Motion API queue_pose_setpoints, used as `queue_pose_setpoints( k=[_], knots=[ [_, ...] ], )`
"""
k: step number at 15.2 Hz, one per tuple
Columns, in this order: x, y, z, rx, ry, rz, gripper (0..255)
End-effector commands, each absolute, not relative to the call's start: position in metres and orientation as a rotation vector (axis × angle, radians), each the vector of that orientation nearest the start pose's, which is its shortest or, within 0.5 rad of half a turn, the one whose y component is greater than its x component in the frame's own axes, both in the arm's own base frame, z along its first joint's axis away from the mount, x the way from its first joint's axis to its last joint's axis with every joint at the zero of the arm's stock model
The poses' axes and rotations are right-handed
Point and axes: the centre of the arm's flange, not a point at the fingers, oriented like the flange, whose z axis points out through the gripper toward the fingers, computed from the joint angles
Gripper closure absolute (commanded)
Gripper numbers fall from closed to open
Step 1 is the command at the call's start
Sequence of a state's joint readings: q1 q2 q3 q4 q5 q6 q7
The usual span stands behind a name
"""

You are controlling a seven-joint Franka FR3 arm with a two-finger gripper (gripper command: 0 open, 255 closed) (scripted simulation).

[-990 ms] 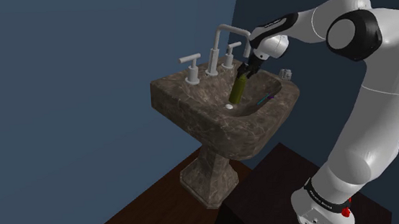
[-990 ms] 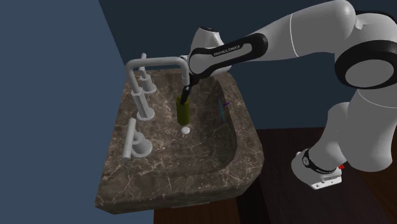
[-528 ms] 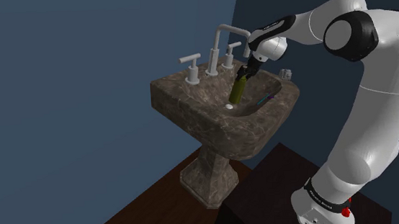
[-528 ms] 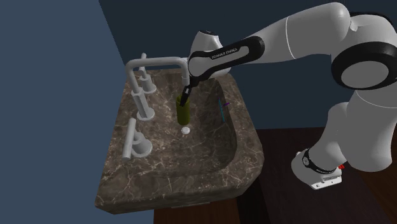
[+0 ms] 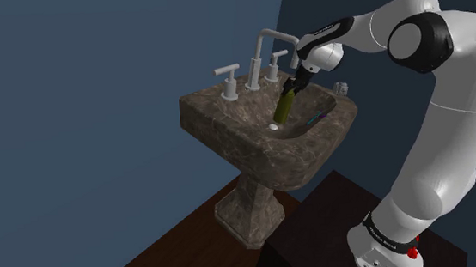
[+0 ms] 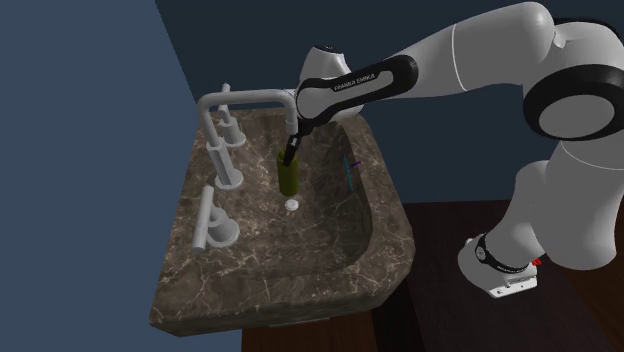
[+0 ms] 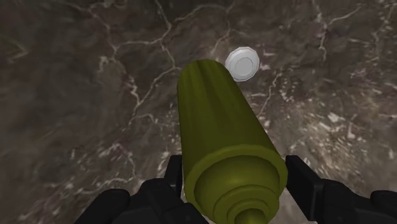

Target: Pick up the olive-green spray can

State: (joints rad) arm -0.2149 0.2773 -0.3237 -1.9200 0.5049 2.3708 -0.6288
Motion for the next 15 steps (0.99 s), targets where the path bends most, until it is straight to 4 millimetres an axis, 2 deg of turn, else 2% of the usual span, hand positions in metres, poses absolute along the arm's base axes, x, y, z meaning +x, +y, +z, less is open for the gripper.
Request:
queue_pose_setpoints(
  k=[1, 13, 15],
  knots=[
    [0.55, -0.309, 0.384, -2.942, 0.326, -0.489, 255],
    [0.55, -0.309, 0.448, -2.942, 0.326, -0.489, 255],
    [0.55, -0.309, 0.448, -2.942, 0.326, -0.489, 255]
  ],
)
